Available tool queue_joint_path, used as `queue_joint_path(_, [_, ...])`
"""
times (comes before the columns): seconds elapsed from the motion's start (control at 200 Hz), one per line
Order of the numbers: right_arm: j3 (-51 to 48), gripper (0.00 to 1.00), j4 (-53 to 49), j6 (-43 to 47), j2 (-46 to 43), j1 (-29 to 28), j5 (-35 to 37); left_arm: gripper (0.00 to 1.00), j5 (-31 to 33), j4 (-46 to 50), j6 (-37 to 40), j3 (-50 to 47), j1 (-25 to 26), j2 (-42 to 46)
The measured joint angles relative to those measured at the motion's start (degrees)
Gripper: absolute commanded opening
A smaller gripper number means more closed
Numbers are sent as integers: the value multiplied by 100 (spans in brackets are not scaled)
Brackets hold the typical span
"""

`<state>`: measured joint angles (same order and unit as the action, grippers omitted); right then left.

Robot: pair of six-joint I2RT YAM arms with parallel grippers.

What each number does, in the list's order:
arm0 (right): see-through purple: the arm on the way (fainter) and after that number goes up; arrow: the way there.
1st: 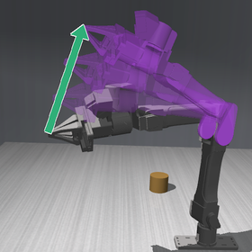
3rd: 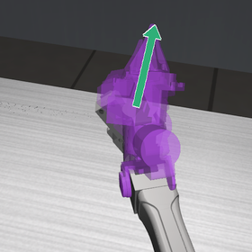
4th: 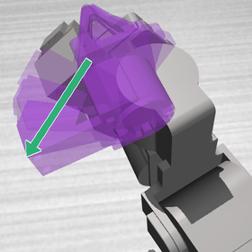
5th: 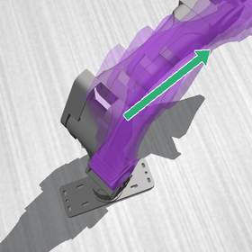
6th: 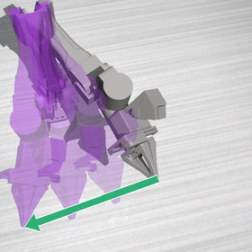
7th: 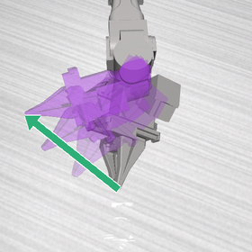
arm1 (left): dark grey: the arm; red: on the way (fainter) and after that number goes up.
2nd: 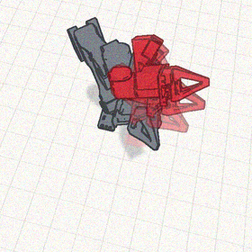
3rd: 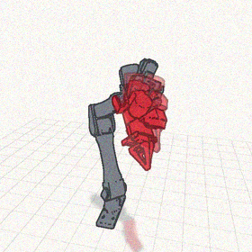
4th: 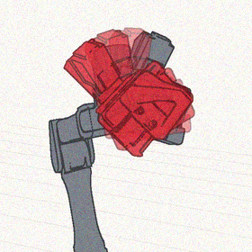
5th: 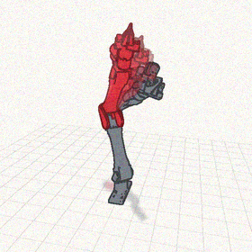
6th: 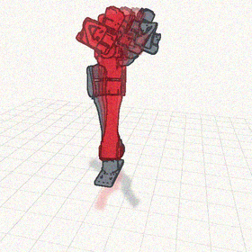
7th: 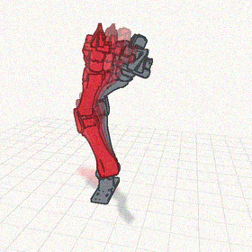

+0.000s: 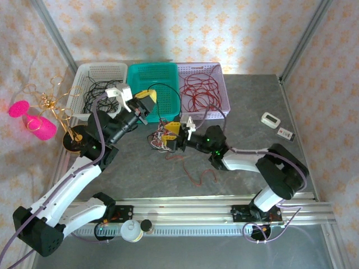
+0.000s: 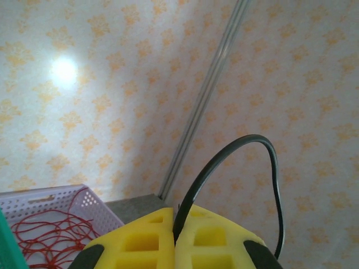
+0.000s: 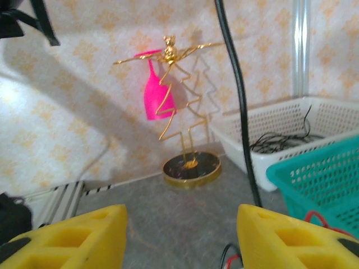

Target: Untangle the cables

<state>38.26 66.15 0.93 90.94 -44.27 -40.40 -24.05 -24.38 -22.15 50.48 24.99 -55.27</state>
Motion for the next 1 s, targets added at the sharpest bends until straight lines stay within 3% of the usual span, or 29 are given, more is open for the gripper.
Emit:
queue_joint_path(0.15, [256, 53, 396, 87, 378, -105, 640, 0, -109, -15, -122, 125, 4, 0])
queue_joint_path(0.27, [516, 36, 479, 254, 743, -236, 986, 0, -170, -11, -212, 181, 15, 0])
queue_joint_path(0.37, [608, 30, 433, 330, 1029, -356, 1259, 0, -258, 35, -240, 330, 39, -13])
queue_joint_path(0.716, [282, 23, 133, 581, 1600, -407, 2227, 0, -236, 531, 125, 1602, 90, -343])
queue_joint_path(0.996, [282, 18, -105, 817, 1991, -409, 2671, 0, 192, 800, 343, 2385, 90, -529])
